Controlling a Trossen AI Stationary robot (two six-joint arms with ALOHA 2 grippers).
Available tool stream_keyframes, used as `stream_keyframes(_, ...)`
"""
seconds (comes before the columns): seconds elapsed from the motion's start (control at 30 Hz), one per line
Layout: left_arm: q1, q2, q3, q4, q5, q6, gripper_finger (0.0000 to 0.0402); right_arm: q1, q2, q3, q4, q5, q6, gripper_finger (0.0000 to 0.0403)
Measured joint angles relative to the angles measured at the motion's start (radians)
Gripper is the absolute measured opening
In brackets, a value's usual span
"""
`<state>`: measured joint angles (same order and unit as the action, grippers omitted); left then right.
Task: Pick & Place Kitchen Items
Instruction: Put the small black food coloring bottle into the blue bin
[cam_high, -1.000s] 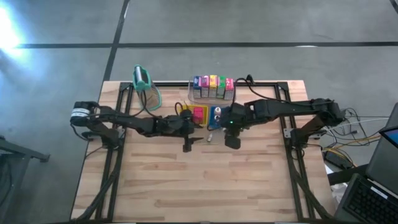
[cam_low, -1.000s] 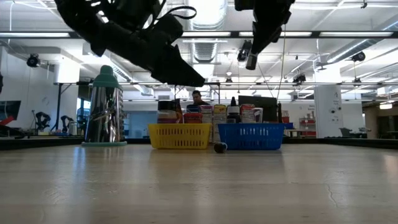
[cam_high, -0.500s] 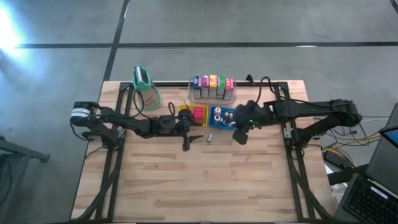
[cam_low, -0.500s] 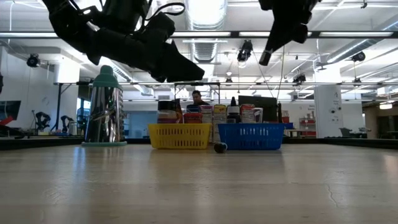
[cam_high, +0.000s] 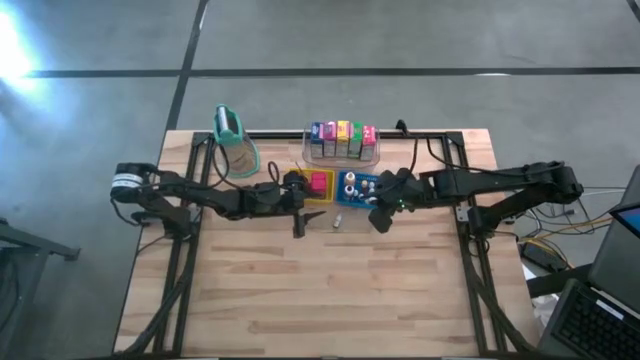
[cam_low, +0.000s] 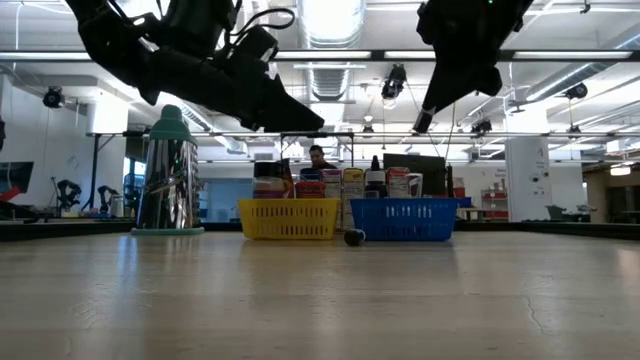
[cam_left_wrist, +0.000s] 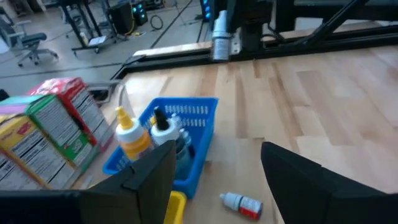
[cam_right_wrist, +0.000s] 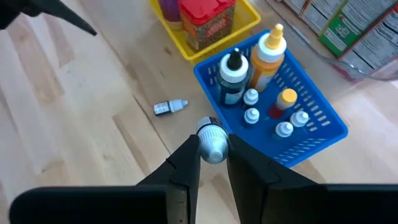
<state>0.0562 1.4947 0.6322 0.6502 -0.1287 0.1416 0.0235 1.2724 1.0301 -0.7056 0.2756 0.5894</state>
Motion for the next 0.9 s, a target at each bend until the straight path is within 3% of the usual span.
stream_keyframes(0.57,0.029,-0.003,-0.015,0.023,0.039,0.007,0.0240,-0.028,0.006,-0.060,0.061,0.069,0.104,0.0062)
stream_keyframes(0.9,0.035,-0.004,-0.016,0.010,0.019,0.005,0.0240,-0.074,0.148,-0.045,0.058,0.064,0.137,0.0064)
